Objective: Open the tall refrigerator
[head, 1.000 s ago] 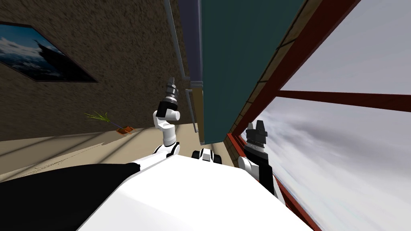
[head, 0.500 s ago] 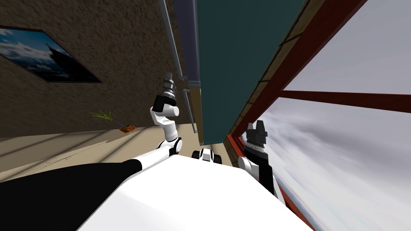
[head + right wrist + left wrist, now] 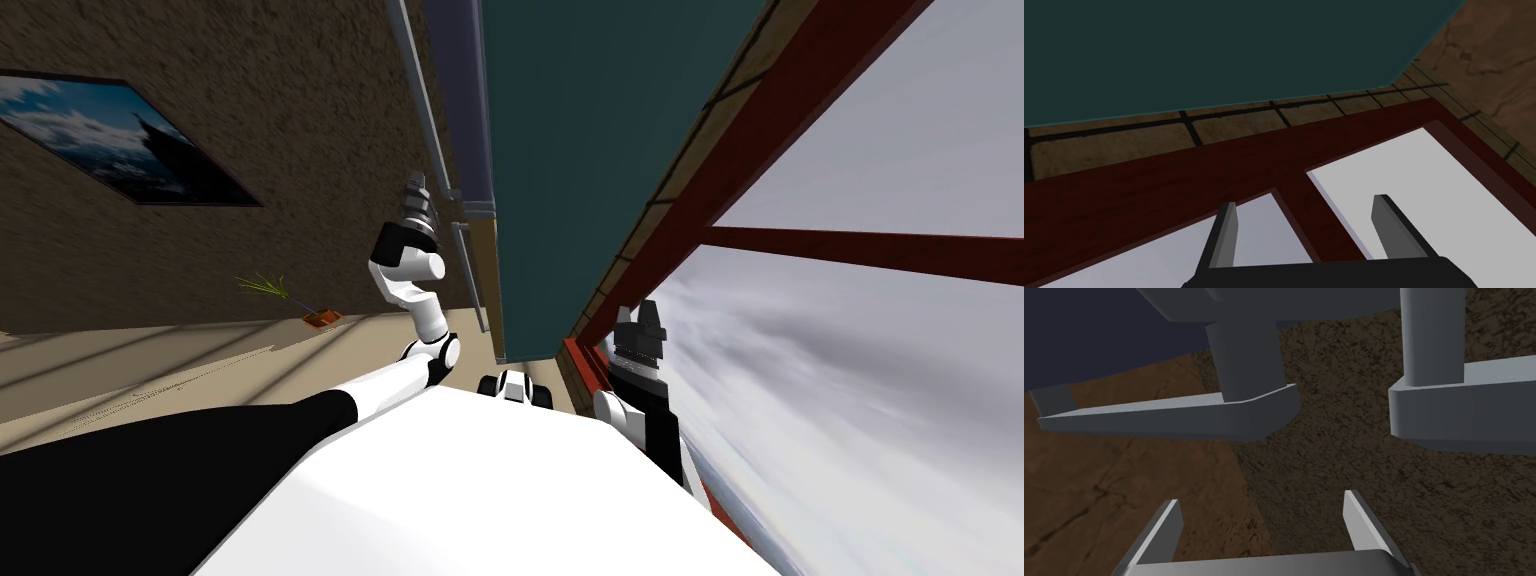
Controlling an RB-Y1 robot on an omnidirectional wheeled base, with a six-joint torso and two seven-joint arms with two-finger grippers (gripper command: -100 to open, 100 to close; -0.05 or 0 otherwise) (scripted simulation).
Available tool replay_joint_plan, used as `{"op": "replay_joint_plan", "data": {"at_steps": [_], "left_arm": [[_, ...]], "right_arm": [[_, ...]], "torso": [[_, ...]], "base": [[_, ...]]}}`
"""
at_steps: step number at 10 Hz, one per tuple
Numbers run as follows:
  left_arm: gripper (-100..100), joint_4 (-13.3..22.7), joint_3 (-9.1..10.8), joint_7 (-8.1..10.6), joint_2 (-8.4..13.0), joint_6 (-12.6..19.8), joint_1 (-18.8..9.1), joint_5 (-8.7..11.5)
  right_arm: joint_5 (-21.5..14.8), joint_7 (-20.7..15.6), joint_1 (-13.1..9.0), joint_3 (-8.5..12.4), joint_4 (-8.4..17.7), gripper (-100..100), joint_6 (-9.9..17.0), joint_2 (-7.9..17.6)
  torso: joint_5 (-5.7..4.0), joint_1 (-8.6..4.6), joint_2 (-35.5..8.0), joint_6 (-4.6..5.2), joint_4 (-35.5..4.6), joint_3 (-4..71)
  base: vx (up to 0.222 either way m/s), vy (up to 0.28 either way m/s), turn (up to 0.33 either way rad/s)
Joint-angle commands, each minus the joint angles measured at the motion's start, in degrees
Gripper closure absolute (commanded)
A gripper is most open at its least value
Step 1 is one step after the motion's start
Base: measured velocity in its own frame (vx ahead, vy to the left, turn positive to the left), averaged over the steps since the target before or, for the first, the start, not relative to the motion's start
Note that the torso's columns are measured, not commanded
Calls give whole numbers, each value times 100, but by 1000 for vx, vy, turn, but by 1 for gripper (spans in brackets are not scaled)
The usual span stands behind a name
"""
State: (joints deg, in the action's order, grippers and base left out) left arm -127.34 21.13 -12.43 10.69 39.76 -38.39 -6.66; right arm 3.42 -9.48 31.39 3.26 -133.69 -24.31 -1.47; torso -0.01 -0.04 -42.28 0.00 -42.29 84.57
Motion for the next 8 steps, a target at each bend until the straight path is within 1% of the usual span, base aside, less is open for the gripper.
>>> {"op": "replay_joint_plan", "data": {"at_steps": [1, 4, 6, 8], "left_arm": [[-100, 49, 111, -99, -72, 345, -317, -12], [-100, 129, 286, -255, -359, 846, -817, -48], [-100, 164, 374, -333, -654, 1094, -1064, -65], [-100, 185, 432, -384, -1009, 1259, -1229, -77]], "right_arm": [[0, 0, 0, 0, 0, 0, 0, 0], [0, 0, 0, 0, 0, 0, 0, 0], [0, 0, 0, 0, 0, 0, 0, 0], [0, 0, 0, 0, 0, 0, 0, 0]], "torso": [[-1, -1, 5, 0, 1, 3], [2, 6, -1, 0, 0, -1], [0, 0, 0, 1, 1, 0], [1, 2, 0, 6, 5, -1]], "base": [[35, -46, 25], [34, -49, 49], [28, -58, 45], [21, -41, 36]]}}
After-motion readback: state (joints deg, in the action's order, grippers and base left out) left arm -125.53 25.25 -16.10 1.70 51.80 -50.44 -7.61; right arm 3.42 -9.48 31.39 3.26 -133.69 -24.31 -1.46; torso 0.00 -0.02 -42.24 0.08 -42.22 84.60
